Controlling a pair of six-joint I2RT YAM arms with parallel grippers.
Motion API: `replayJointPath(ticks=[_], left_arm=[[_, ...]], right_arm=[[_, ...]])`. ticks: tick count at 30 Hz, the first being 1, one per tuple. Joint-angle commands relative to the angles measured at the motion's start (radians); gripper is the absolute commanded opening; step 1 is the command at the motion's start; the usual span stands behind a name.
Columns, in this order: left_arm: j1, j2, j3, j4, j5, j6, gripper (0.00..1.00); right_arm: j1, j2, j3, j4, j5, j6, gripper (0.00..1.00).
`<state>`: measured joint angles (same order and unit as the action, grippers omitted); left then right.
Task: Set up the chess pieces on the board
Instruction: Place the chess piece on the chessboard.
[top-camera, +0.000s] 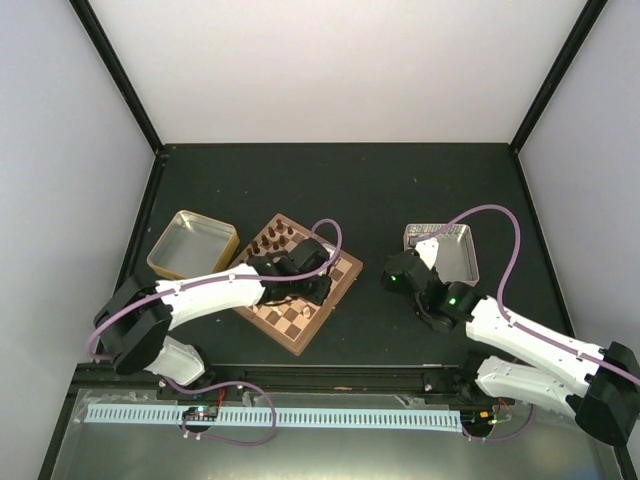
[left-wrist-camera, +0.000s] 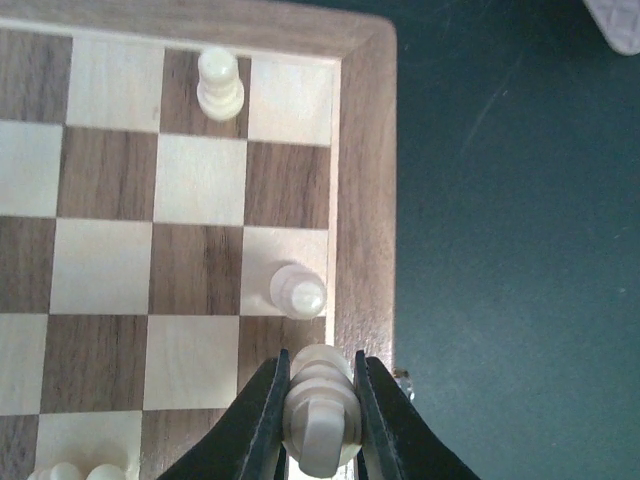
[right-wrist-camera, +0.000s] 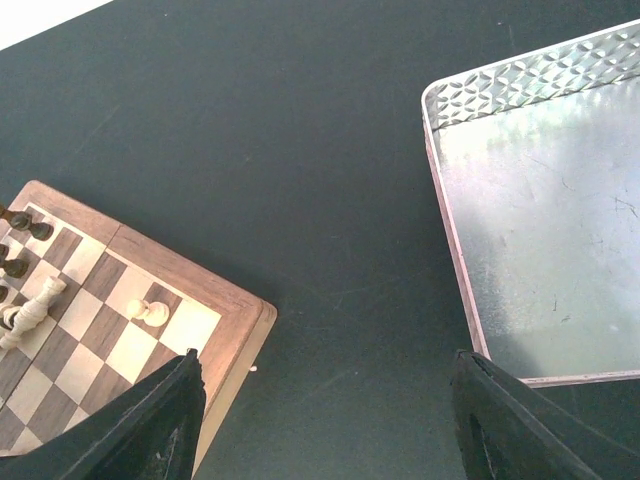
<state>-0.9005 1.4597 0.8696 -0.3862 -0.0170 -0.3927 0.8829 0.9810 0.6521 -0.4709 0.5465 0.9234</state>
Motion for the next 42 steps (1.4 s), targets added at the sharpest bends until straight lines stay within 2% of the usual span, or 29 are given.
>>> replayJointPath(ticks=[1, 8, 20, 28, 35, 40, 42], left_arm=[[-0.013, 0.022, -0.036, 0.08, -0.049, 0.015, 0.02], [-0.02, 0.036, -0.082, 0.136, -0.117, 0.018, 0.02], [-0.032, 0.052, -0.102, 0.146, -0.119, 0.031, 0.09], [-0.037, 0.022, -0.124, 0.119, -0.108, 0.028, 0.03], [-0.04, -0.01, -0.144, 0.104, -0.088, 0.025, 0.03], [-0.041, 0.008, -0.14, 0.112, -0.08, 0.025, 0.07], [-0.041, 0.013, -0.14, 0.116, -0.079, 0.023, 0.12]], right_arm=[[-0.006, -0.008, -0.015, 0.036, 0.024, 0.021, 0.68], [-0.007, -0.013, -0.026, 0.053, 0.015, 0.021, 0.68], [-0.007, -0.013, -0.031, 0.064, 0.007, 0.021, 0.68], [-0.007, -0.012, -0.037, 0.071, -0.002, 0.022, 0.68], [-0.007, -0.01, -0.039, 0.075, -0.011, 0.024, 0.68], [-0.008, -0.01, -0.042, 0.077, -0.015, 0.023, 0.68], [-0.008, -0.01, -0.042, 0.077, -0.019, 0.024, 0.68]])
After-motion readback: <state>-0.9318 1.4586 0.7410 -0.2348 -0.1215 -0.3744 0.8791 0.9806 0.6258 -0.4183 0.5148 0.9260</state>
